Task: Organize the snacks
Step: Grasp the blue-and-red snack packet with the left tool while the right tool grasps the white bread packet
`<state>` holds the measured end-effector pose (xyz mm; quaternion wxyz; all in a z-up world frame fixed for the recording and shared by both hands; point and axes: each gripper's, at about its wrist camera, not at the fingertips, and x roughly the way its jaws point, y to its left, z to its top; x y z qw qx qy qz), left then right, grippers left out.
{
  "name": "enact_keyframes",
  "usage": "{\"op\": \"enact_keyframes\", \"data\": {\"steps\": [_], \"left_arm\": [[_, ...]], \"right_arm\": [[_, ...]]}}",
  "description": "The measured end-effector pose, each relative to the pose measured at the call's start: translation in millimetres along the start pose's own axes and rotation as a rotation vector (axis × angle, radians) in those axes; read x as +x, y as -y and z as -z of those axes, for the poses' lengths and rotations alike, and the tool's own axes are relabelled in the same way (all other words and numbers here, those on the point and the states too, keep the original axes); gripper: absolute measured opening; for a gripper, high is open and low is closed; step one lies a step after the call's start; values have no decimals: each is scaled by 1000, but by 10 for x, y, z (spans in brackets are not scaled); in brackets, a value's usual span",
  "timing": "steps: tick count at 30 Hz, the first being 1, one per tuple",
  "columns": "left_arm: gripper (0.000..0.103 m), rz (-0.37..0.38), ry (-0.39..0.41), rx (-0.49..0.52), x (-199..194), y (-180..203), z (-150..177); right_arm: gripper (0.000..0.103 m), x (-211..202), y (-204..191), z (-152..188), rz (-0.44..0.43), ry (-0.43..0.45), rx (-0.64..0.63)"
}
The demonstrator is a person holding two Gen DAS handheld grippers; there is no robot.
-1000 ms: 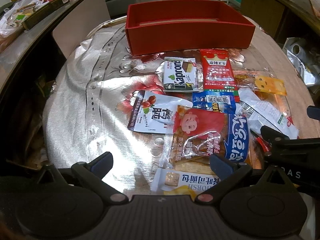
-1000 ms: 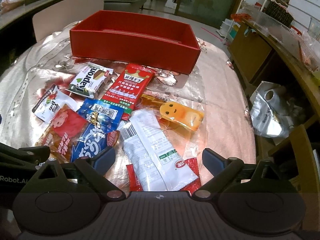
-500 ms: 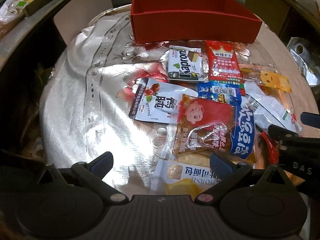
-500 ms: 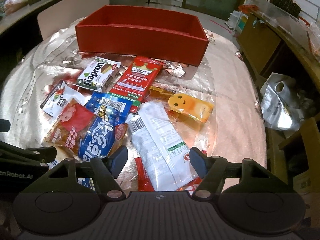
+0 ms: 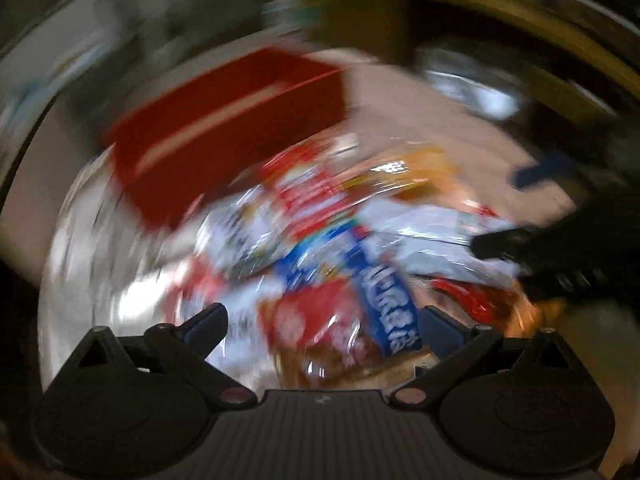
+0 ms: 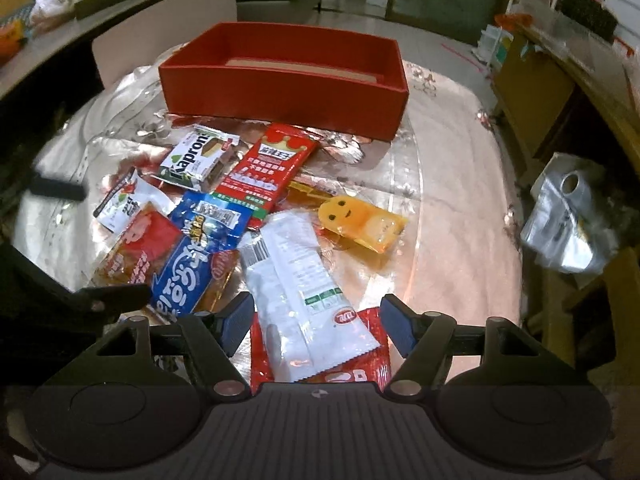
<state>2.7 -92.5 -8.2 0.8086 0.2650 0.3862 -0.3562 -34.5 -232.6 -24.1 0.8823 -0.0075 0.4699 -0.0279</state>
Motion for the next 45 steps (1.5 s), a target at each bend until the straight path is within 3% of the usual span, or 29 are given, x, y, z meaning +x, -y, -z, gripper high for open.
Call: {"op": "enact_keyframes", "data": {"steps": [6,9,12,13,17,20,22,24,27,30,34,38,40,42,45], "left_arm": [[95,105,-73,450,191,203,-154],[91,164,-121,578,301,306,-123],[76,159,-182,654,443,345,-69],[77,170,-192,661,477,336,-62],[77,197,-234,571,535,232,-121],[75,206,-235,493,544,159,-53],[65,189,-225,397,552,100,-71],[60,164,-204,301,528,18,-68],[51,153,-165,114,508,-222,-47],[50,148,-118,-89,429,-487,53],[49,160,-61,-243,341,-704,179],[49,154,48,-337,177,-934,162],[49,151,91,-381,90,-1030,165],[49,152,126,-427,43,-1127,189],[49,158,158,-469,-38,-1242,233]], "right_arm": [[77,51,114,29,-33,-20,46],[77,112,193,53,-36,-49,76],[77,152,242,58,-44,-65,96],[77,151,243,59,-46,-65,95],[76,152,246,37,-54,-62,97],[70,136,242,30,-62,-53,100],[59,141,236,20,-68,-54,105],[49,147,227,24,-85,-57,115],[43,154,126,51,-102,-64,77],[42,109,-43,94,-135,-68,11],[47,35,-377,179,-206,-77,-140],[47,14,-844,216,-265,-97,-465],[58,-20,-1049,208,-293,-105,-630],[77,-44,-1237,176,-337,-97,-750],[80,16,-1509,172,-430,-149,-878]]}}
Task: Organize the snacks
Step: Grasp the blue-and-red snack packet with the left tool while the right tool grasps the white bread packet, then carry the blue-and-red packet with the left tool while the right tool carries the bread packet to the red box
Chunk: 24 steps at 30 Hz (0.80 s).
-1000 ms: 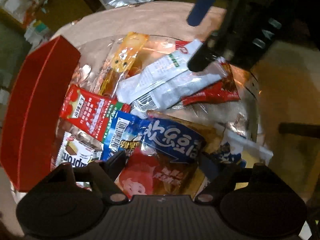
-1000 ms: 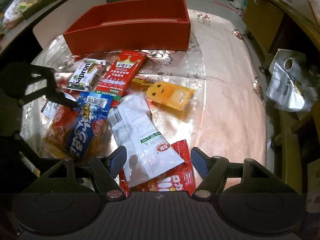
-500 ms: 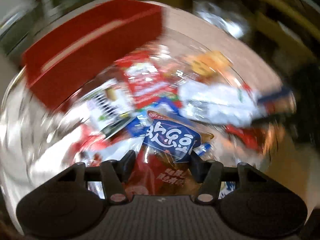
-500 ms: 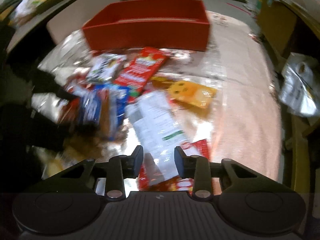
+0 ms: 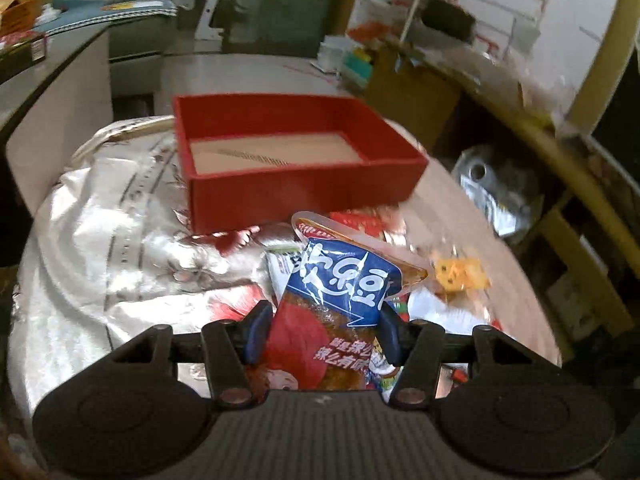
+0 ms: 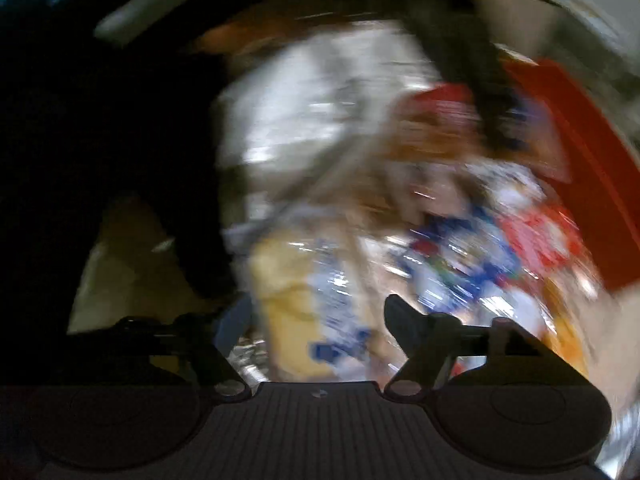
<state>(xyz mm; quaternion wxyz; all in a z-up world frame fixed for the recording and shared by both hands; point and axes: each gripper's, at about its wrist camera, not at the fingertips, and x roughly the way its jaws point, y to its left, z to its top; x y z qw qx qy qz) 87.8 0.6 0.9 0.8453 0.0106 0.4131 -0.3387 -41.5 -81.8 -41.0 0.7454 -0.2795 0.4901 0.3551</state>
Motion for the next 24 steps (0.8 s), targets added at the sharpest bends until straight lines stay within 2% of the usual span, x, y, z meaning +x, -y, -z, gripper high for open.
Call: {"op": "enact_keyframes", "data": {"steps": [4,7,9,12,16,19,24], "left_arm": [[49,11,22,-21,-85,-69,48],[49,12,28,-40,-146,-132,80],[49,16,29,-62,-143,-175,71],[49,27,32,-58,-140,-153,52],[49,28,23,-56,-116,-139,60],[49,20,23,-69,-96,-142,42],[49,23,21,-69,-85,-134,37]], "right_arm": [[81,280,-115,-160,24,-55,-76],[82,371,-54,-130,130,-77,-77],[88,409,-12,-101,146,-85,-70],[87,443,31,-76,94,-102,-38],[84,441,6,-82,88,-88,-50],[84,536,-19,-81,93,-112,-47],[75,520,243,-48,-8,-97,106]]}}
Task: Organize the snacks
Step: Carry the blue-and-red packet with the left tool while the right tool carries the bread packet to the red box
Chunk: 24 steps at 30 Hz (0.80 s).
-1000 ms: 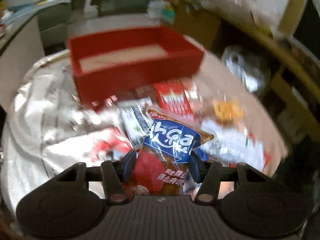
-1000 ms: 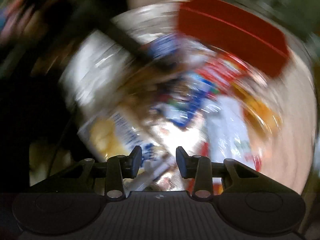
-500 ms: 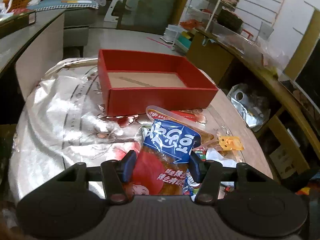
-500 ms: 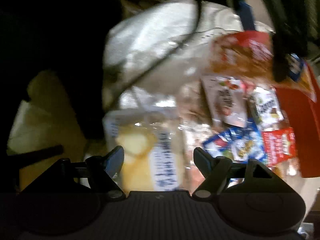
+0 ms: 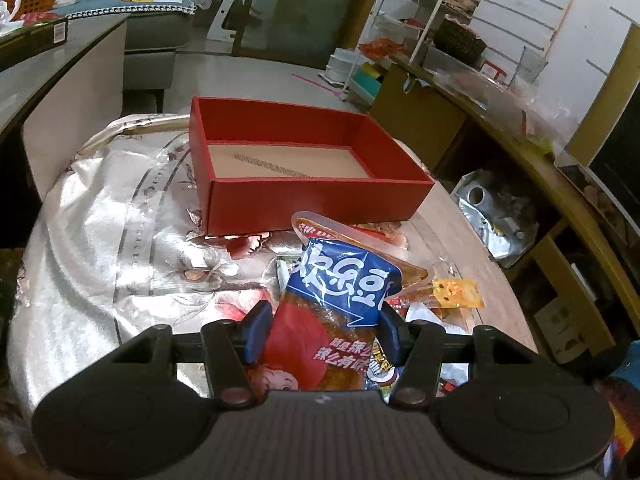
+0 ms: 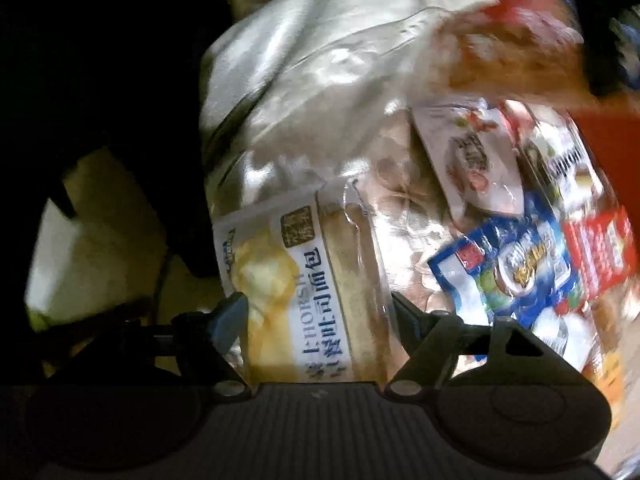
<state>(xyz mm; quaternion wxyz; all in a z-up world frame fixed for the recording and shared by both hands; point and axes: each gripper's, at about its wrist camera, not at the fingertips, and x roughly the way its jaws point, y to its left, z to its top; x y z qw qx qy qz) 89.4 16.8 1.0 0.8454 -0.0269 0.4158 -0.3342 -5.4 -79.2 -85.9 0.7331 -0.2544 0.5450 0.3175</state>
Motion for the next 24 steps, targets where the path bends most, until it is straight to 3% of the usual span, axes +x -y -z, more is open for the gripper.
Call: {"op": "enact_keyframes", "data": {"steps": [4,9,14,24], "left_arm": [[49,-14,-13,-25,30,-45,-10],[50,-15,-20,-16,49,-34,-9],[49,-37,-33,-5,85,-11,15],[49,-104,-48,14,180,127,17]], "right_arm": [[65,-54,248,-2,-31,12,159],[59,-274,610,112,52,101,345],[48,-442,931,331,50,229,562],[29,-828,1117,495,58,376,654]]}}
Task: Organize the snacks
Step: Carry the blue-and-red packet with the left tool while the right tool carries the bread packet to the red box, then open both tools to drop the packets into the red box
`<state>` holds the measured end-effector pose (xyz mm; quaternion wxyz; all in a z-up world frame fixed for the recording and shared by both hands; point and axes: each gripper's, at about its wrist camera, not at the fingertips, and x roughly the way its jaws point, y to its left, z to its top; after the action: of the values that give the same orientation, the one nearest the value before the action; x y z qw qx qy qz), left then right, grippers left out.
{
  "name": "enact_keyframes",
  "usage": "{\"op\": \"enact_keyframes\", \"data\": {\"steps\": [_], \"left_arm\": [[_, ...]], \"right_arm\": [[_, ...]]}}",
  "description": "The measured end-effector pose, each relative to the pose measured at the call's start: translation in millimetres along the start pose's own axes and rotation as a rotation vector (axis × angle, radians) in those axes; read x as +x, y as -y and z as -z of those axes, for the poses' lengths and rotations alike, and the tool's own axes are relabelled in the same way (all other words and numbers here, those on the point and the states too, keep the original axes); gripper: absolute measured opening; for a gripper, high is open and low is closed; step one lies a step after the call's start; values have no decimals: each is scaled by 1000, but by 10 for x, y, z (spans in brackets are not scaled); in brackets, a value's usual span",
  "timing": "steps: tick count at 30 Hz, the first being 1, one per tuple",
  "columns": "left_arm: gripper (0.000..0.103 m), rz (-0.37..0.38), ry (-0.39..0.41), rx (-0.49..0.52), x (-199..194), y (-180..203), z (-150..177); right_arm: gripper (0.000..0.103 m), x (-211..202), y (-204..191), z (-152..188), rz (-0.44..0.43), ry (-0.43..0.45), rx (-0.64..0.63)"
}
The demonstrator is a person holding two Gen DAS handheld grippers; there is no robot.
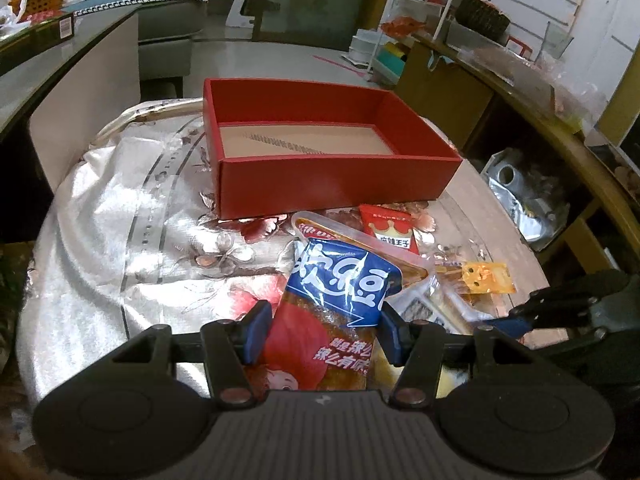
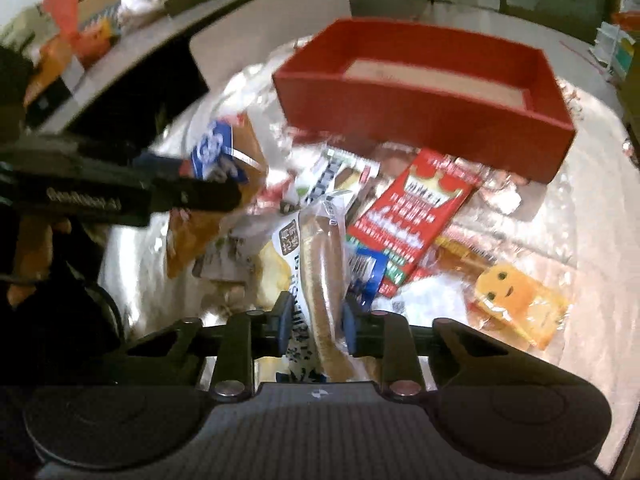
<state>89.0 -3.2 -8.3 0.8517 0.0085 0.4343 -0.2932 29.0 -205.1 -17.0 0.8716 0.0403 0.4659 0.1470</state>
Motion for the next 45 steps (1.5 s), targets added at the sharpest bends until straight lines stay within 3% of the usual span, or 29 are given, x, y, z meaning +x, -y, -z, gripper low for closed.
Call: {"op": "enact_keyframes", "data": {"steps": [6,10,14,17,23,32,39,45], "left_arm": [[50,-14,13,-3,8,91,-66],[50,-9,23,-59,45,82,-236],[50,-52,21,-36,121,194,-507],[50,-50,68,-12,258,241,-760],[50,-52,90,-102,694,121,-1226],[47,-118,115,-119,1135,104,-1595],[47,-158,68,-137,1454,29,-1600],[48,-171,50,-119,1501,21,-1597]], "right_arm": [[24,-167,207,-125,36,85,66],[23,-304,383,-348,38,169,129],[23,-314,550,-630,36,230,190],[23,-221,692,-848,43,267,227],[23,42,918,-1258,60,297,272],[23,355,1291,-1466,91,283,364],[23,691,1459,-1535,154,241,366],[27,940,1481,-1577,254,172,325]]}}
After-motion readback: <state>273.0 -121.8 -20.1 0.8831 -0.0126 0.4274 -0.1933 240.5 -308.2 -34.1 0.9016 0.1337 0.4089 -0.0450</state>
